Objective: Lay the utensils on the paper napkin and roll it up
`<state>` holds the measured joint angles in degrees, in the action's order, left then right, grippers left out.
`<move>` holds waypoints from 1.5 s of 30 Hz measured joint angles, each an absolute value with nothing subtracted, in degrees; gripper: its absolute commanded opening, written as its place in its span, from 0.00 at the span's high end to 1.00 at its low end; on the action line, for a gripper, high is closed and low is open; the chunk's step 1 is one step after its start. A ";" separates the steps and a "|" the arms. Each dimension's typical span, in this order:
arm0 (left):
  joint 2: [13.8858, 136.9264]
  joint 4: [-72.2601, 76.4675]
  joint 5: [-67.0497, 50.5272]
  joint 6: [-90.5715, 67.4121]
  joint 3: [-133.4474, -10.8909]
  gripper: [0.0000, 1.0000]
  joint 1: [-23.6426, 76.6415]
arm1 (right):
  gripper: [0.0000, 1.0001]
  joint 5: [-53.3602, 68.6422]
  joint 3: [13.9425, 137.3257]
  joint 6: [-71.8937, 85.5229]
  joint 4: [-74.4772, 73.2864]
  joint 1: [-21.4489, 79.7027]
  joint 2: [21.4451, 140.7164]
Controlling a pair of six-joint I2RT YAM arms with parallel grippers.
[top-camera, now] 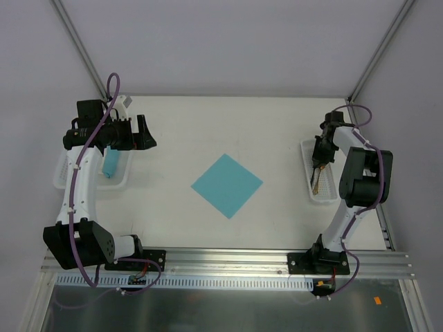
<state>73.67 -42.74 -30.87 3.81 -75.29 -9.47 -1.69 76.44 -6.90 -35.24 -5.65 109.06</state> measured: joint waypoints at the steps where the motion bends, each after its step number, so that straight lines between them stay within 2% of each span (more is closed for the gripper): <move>1: 73.67 -42.74 -30.87 3.81 -75.29 0.01 -9.47 | 1.00 -1.63 76.73 -6.92 -35.62 -5.48 108.66; 12: 73.67 -42.76 -30.81 3.84 -75.29 0.01 -9.47 | 1.00 -1.26 83.37 -6.90 -40.16 -1.93 98.04; 22: 73.43 -42.76 -29.26 3.07 -75.29 0.01 -9.47 | 1.00 1.13 82.21 2.44 -40.01 21.67 93.30; 27: 72.99 -42.72 -28.16 1.87 -75.07 0.01 -9.47 | 1.00 0.19 84.12 7.51 -39.29 32.16 96.88; 33: 72.75 -42.65 -25.32 -0.03 -73.76 0.01 -9.47 | 1.00 -2.07 88.97 13.17 -38.28 39.18 107.22; 45: 72.51 -42.74 -21.93 -0.54 -72.05 0.01 -9.47 | 1.00 -2.79 95.35 19.07 -38.17 41.54 118.39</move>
